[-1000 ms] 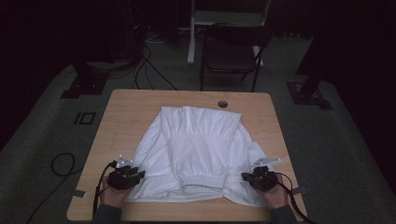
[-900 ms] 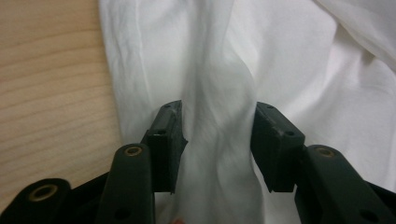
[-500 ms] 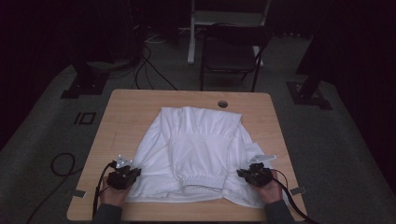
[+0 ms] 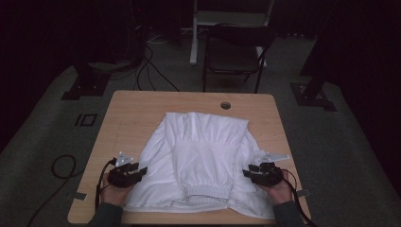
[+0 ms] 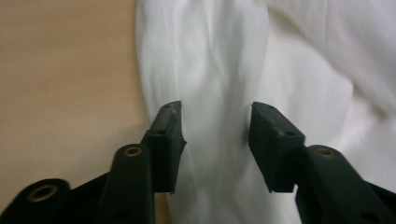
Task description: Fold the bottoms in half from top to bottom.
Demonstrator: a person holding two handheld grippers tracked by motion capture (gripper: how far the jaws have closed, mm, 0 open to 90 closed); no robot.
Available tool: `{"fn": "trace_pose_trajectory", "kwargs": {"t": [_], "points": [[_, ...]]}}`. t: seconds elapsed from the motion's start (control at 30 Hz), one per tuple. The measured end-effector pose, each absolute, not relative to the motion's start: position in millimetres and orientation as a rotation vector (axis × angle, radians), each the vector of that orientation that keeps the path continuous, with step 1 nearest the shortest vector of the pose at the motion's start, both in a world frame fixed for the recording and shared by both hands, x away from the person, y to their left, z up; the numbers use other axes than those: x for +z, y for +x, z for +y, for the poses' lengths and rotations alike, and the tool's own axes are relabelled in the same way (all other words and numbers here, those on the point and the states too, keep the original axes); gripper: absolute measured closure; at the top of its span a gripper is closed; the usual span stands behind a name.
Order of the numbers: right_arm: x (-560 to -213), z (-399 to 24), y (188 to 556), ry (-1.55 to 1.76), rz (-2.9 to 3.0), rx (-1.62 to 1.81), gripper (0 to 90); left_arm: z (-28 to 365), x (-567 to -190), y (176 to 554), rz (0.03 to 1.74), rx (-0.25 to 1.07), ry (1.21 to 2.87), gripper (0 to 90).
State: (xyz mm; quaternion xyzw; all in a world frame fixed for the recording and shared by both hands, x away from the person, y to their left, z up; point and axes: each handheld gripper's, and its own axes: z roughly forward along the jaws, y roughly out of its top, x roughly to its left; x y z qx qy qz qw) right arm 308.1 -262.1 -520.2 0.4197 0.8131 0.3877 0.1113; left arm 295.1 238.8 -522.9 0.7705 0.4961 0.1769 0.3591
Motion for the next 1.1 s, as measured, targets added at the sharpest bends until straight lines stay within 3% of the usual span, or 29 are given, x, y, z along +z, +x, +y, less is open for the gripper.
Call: {"fn": "trace_pose_trajectory", "kwargs": {"t": [0.47,0.87,1.1], "points": [[-504,-250,398,1.287,2.258,1.196,42.7,212,-493,395,1.235,0.457,1.927,37.6],[-498,-244,456,1.425,2.101,1.2,20.7,175,-495,467,1.317,0.424,1.878,17.6],[-511,-239,486,1.528,2.079,1.167,17.8,156,-508,490,1.373,0.435,1.894,15.5]]}}
